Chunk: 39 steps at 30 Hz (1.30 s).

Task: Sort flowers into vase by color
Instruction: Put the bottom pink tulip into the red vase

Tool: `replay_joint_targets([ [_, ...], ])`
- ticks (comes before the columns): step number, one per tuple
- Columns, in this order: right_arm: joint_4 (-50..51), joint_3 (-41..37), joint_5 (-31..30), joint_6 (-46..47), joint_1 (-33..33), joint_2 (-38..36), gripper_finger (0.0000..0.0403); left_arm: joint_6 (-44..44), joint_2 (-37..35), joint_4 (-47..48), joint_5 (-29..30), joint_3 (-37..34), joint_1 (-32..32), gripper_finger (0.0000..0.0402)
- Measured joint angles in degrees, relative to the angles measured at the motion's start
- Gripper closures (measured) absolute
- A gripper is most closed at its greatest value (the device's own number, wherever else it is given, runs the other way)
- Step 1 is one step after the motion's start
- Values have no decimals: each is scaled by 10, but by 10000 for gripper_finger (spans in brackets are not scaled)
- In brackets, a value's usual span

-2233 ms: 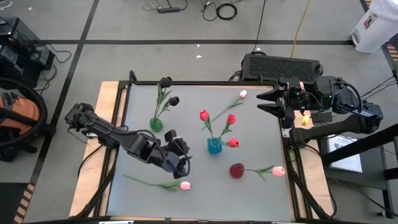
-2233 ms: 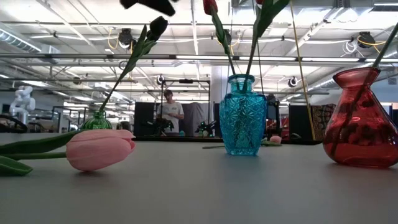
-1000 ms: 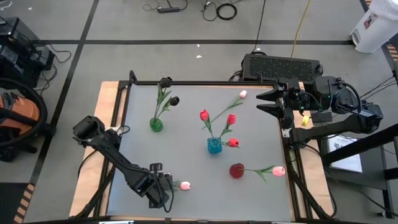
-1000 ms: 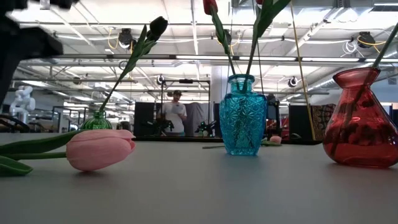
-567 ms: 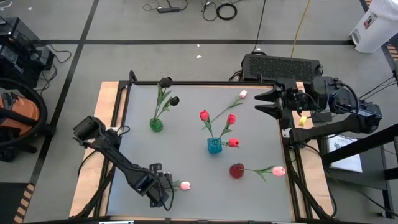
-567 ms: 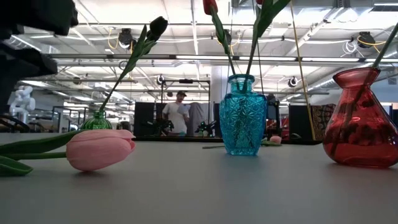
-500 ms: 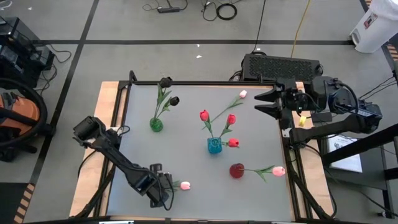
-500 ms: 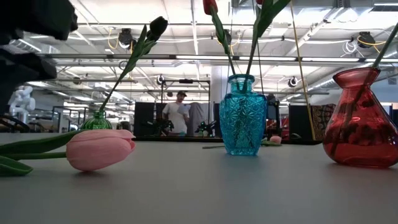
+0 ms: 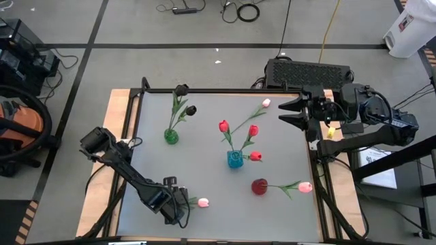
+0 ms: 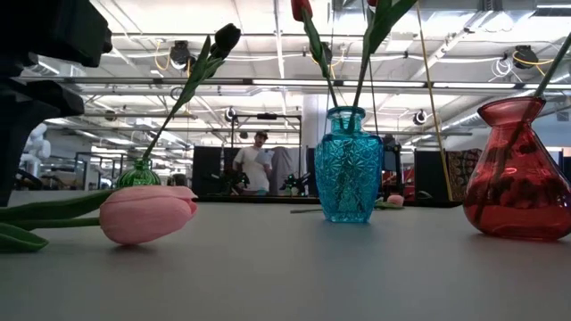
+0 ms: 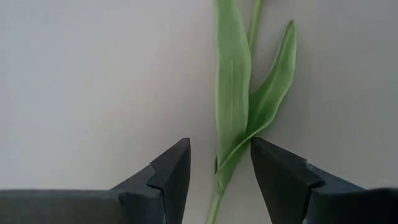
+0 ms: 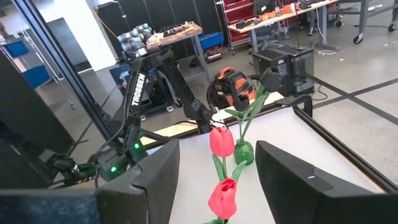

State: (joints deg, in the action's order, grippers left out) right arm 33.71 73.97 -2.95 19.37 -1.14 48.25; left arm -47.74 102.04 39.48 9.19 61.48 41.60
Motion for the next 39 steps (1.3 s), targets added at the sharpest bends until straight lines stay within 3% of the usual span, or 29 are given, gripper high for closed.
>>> replay_joint_targets([
  [6, 0, 0, 0, -5, 0, 0, 200, -45, 0, -3, -8, -14, 2, 226],
  [16, 0, 0, 0, -4, 0, 0, 200, -45, 0, -24, -15, -14, 2, 230],
  [21, 0, 0, 0, -4, 0, 0, 200, -45, 0, -54, -15, -14, 2, 274],
  [29, 0, 0, 0, -4, 0, 0, 200, -45, 0, -57, -27, -14, 2, 388],
  [39, 0, 0, 0, -4, 0, 0, 200, -27, 0, -56, -30, -11, 0, 398],
])
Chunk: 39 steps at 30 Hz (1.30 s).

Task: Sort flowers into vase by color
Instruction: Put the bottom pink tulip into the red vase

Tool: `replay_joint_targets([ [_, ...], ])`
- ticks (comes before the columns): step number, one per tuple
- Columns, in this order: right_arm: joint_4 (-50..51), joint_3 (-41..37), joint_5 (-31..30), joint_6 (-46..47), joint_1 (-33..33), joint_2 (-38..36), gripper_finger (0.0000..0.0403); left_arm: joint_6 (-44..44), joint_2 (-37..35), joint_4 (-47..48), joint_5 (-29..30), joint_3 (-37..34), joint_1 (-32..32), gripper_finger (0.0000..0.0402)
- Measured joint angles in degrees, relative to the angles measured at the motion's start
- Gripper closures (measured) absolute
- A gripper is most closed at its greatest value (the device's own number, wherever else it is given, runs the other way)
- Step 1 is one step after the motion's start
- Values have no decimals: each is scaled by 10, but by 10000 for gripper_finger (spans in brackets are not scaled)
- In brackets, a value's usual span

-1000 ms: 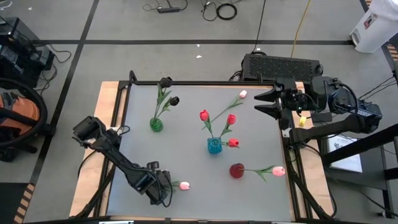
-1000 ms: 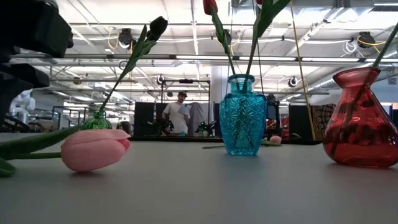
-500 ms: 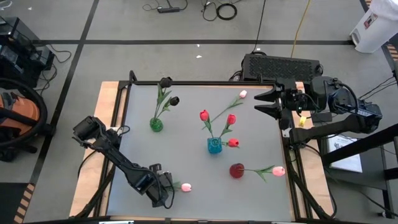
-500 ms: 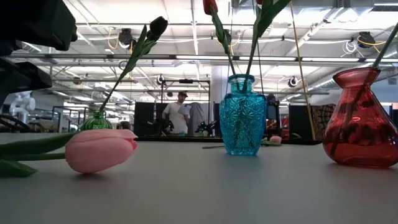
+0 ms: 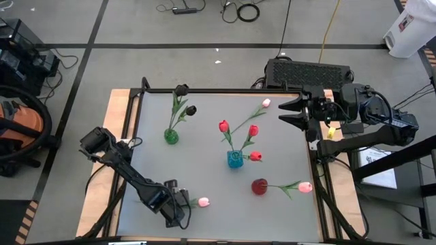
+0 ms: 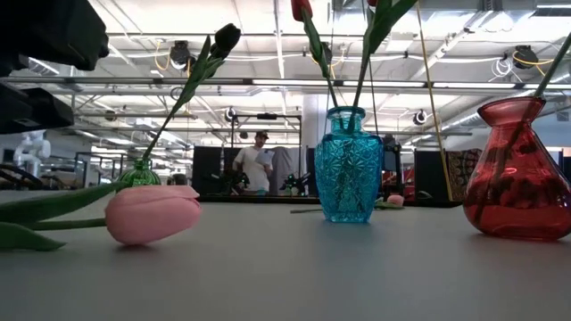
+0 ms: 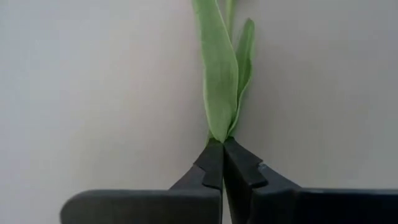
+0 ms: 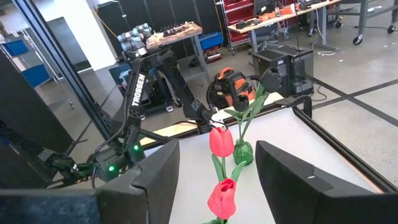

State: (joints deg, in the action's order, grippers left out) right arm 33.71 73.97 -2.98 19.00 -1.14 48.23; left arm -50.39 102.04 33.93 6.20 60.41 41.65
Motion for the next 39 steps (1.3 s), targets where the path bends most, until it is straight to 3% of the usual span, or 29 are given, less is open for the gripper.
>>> replay_joint_targets([
  [7, 0, 0, 0, 0, 0, 0, 200, 47, 0, 0, 14, 41, 0, 400],
  [17, 0, 0, 0, 13, 0, 0, 200, 86, 0, 25, 113, 122, -23, 401],
  [31, 0, 0, 0, 23, 0, 0, 200, 262, -1, 26, 201, 249, -100, 401],
  [39, 0, 0, 4, 27, 0, -5, 200, 267, -1, -102, 289, 260, -113, 401],
])
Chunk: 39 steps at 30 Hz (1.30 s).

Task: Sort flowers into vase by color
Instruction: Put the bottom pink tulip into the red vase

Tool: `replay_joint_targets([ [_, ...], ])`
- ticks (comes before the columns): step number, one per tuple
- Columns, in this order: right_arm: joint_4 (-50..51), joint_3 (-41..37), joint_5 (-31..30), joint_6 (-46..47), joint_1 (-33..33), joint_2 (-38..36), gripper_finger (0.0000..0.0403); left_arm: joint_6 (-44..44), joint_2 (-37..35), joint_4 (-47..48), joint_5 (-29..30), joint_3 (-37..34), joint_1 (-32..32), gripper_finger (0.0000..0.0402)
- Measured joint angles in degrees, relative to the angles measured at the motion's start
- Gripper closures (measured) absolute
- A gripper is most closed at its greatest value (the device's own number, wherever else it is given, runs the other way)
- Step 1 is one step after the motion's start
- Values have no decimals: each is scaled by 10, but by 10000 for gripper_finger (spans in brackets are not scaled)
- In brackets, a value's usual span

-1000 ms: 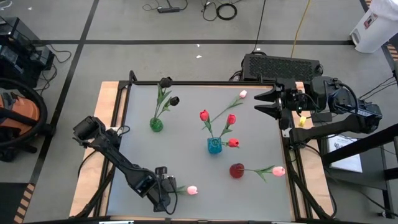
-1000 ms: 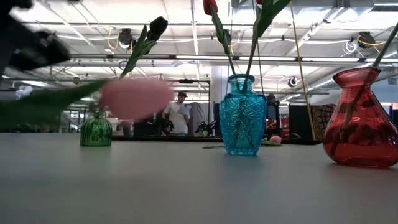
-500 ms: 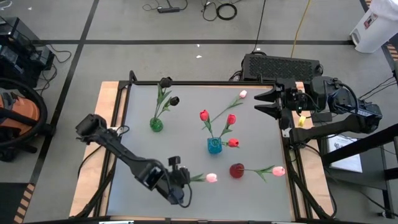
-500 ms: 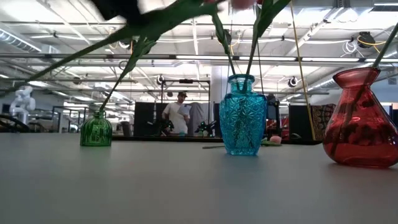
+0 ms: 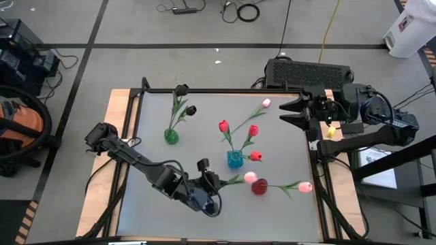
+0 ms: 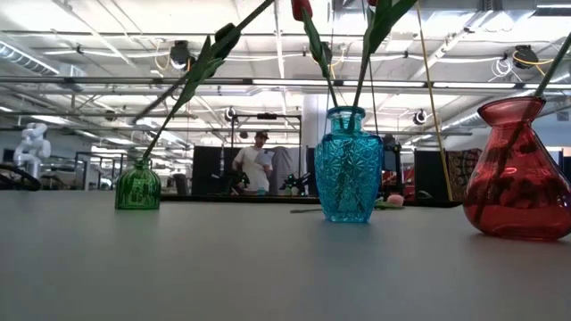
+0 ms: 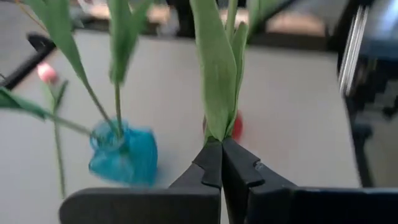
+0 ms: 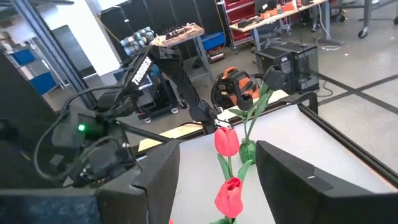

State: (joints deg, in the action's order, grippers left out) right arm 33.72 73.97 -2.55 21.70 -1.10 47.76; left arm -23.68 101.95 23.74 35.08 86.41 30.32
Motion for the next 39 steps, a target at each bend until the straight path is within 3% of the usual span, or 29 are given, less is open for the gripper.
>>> replay_joint_targets([
  [7, 17, 0, 31, -39, 0, -28, 200, -86, 0, -125, 142, 0, 0, 402],
  [12, 54, 0, 44, -60, 0, -69, 200, -83, 0, -243, 241, 0, 1, 402],
  [19, 107, 0, 45, -77, 0, -131, 200, 79, 7, -393, 306, 39, 1, 402],
  [24, 122, 0, 44, -49, 0, -166, 200, 202, 61, -403, 302, 152, -1, 402],
  [27, 123, 0, 44, -37, 0, -178, 200, 242, 101, -401, 270, 220, -2, 402],
  [32, 132, 0, 44, -16, 0, -183, 200, 246, 158, -397, 230, 300, -1, 402],
  [39, 150, 0, 41, -16, 0, -182, 200, 225, 205, -428, 226, 339, 17, 402],
])
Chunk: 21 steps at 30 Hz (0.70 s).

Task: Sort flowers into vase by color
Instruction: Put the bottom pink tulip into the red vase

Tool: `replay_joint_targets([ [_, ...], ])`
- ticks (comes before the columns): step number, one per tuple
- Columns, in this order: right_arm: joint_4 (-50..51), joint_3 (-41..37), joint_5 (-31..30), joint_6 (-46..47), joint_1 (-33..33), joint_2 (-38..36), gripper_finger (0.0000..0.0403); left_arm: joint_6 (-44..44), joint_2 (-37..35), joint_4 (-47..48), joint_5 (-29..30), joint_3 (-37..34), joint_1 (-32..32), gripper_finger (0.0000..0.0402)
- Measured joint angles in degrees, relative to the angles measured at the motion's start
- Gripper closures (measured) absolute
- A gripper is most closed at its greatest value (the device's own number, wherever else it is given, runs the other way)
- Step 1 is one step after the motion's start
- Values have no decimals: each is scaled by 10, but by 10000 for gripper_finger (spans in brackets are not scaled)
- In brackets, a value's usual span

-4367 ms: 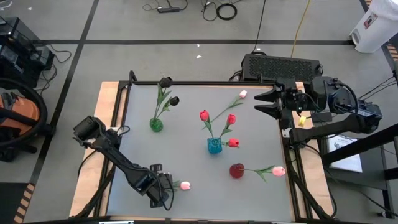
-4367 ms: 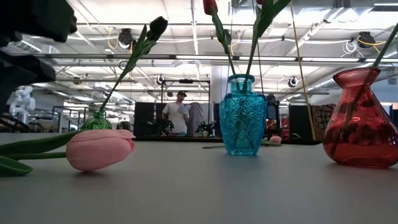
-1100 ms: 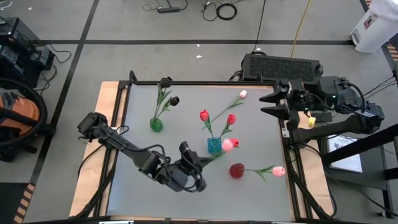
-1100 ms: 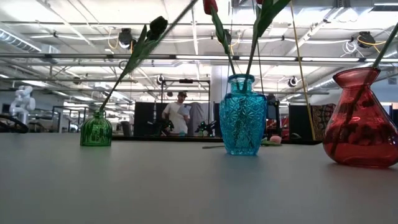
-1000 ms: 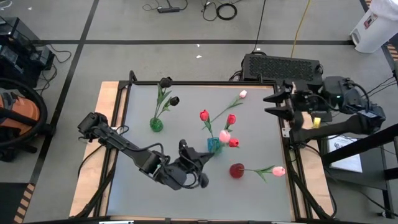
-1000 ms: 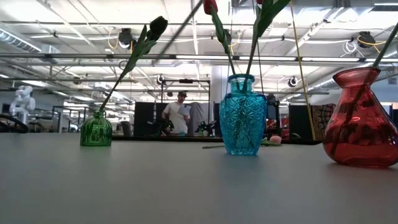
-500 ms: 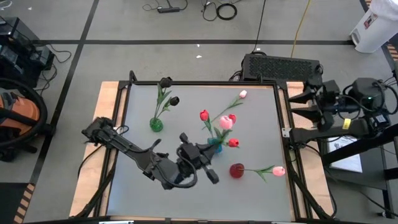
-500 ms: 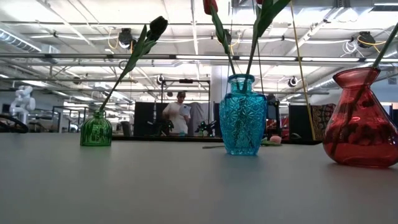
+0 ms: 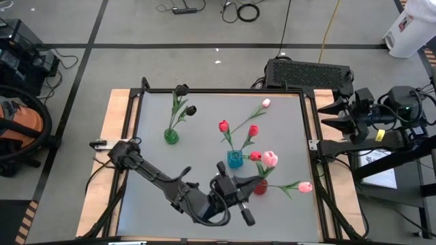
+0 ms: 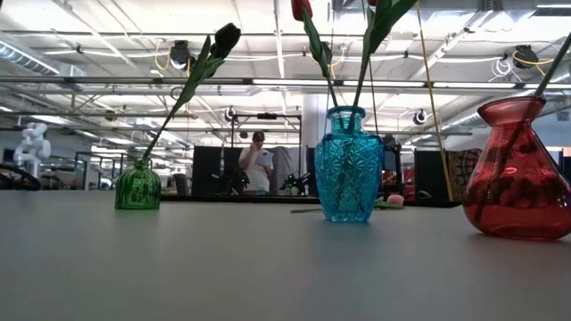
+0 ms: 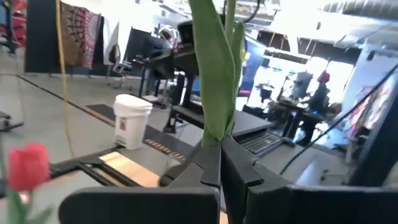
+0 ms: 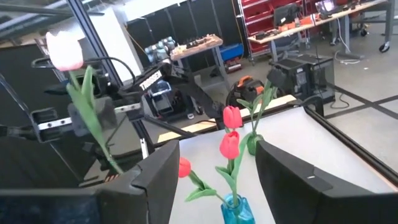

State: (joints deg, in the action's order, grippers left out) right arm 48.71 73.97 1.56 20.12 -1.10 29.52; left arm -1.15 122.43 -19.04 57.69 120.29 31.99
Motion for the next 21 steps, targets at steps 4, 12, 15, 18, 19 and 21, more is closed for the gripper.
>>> replay_joint_targets([
  [4, 1, 0, 0, 0, 0, 0, 200, 0, 13, -12, 1, 0, 1, 402],
  [12, -51, 0, 66, 46, 0, 15, 200, 31, 13, -13, 8, 0, -18, 402],
  [15, -122, 0, 114, 62, 0, 43, 200, 30, 13, -15, -9, 0, -29, 402],
  [18, -176, 0, 161, 60, 0, 77, 200, 30, 13, -16, -24, 0, -36, 402],
  [19, -188, 0, 173, 57, 0, 88, 200, 30, 13, -16, -25, 0, -38, 402],
  [21, -202, 0, 189, 50, 1, 107, 200, 30, 13, -17, -26, 0, -42, 402],
])
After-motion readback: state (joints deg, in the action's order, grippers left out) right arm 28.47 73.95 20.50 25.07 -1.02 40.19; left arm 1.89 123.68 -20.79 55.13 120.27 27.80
